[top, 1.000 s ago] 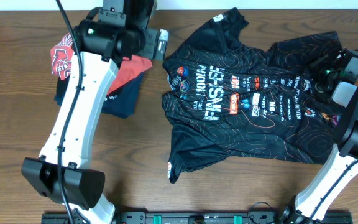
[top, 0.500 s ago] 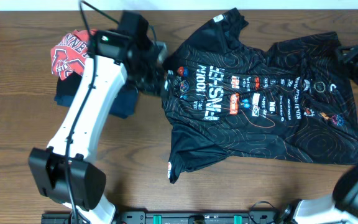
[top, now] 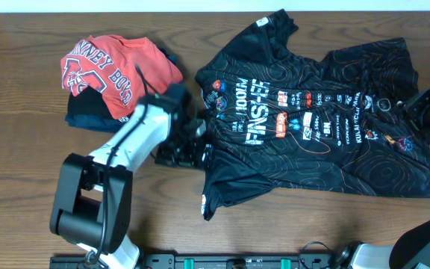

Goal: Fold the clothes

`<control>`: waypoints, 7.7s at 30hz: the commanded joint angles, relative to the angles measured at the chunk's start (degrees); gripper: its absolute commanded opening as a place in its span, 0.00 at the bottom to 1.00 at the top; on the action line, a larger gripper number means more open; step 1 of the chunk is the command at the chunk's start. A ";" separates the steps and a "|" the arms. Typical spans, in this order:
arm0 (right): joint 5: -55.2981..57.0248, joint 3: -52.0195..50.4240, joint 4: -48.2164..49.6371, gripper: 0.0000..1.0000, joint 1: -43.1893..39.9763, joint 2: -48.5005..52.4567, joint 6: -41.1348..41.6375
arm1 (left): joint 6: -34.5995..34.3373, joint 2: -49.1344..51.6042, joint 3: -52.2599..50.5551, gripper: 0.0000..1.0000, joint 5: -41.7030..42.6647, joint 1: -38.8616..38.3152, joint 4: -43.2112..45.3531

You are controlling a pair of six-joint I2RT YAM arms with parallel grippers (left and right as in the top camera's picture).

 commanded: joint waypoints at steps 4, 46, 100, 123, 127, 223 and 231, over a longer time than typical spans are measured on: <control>3.76 -0.26 -2.54 0.38 0.00 0.35 -4.20 | 0.63 0.33 -5.68 1.00 1.73 -5.49 5.92; 22.71 -22.10 -0.98 0.45 -21.77 0.35 3.82 | -7.56 1.70 -5.70 0.06 -8.22 -7.76 -4.13; 28.68 -23.69 9.44 0.01 -22.71 -6.80 8.68 | -8.83 -2.19 -5.70 0.06 -8.07 -7.76 -16.13; 23.30 -23.71 9.64 0.01 -22.56 -6.80 8.66 | -7.56 -2.34 -9.84 0.36 2.32 -15.39 3.89; 23.30 -23.71 9.66 0.01 -22.56 -6.80 8.66 | -8.17 -2.34 -9.84 0.49 2.32 -15.39 1.46; 2.34 -23.71 37.46 0.01 -18.69 -1.01 6.97 | -2.69 -22.77 -2.56 0.06 -47.63 -15.19 21.92; 2.40 -23.71 37.81 0.01 -17.97 0.92 8.24 | -1.40 -22.75 -2.58 0.06 -47.67 -15.08 27.21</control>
